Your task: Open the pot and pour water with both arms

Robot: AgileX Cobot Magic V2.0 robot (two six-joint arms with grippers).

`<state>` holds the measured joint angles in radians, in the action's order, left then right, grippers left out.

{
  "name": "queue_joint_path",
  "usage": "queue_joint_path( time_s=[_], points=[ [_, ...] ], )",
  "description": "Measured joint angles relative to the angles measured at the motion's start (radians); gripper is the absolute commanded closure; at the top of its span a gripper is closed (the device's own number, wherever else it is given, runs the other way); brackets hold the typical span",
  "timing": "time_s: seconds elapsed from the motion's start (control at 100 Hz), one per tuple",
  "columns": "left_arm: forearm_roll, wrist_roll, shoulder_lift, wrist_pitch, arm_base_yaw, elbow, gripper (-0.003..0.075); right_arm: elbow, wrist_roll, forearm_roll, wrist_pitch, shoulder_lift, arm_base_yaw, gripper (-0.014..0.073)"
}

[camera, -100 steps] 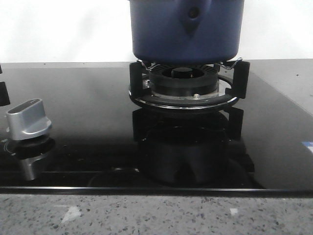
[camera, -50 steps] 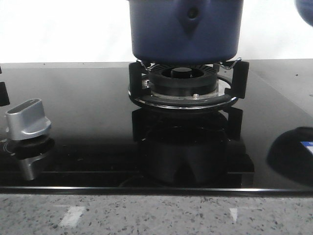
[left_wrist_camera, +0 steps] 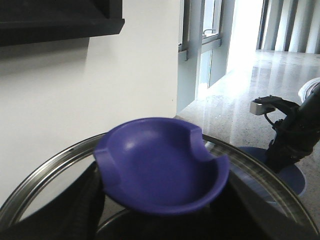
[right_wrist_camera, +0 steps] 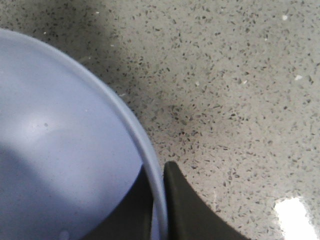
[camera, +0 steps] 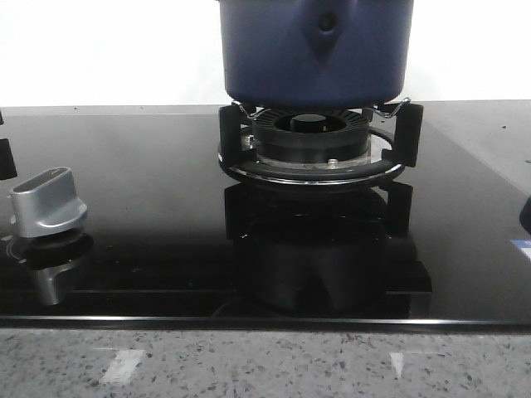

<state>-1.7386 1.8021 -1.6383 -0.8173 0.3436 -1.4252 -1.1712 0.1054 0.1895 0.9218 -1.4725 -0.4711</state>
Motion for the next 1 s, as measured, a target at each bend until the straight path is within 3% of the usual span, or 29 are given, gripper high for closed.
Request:
queue_joint_path(
  time_s=[0.23,0.35,0.46,0.54,1.0],
  points=[
    [0.000,0.000,0.000,0.000,0.000,0.000,0.0510,0.009,0.016,0.000,-0.009,0.000,0.000,0.0585],
    [0.000,0.001,0.000,0.000,0.000,0.000,0.0510,0.009,0.019,0.002,-0.009,0.000,0.000,0.0454],
    [0.000,0.001,0.000,0.000,0.000,0.000,0.0510,0.009,0.020,0.002,-0.007,0.000,0.000,0.0285],
    [0.000,0.001,0.000,0.000,0.000,0.000,0.0510,0.007,0.020,0.002,0.007,0.000,0.000,0.0227],
    [-0.002,0.001,-0.046,-0.019,0.004,0.000,0.0510,-0.240,0.020,0.006,0.139,0.117,-0.002,0.0221]
  ],
)
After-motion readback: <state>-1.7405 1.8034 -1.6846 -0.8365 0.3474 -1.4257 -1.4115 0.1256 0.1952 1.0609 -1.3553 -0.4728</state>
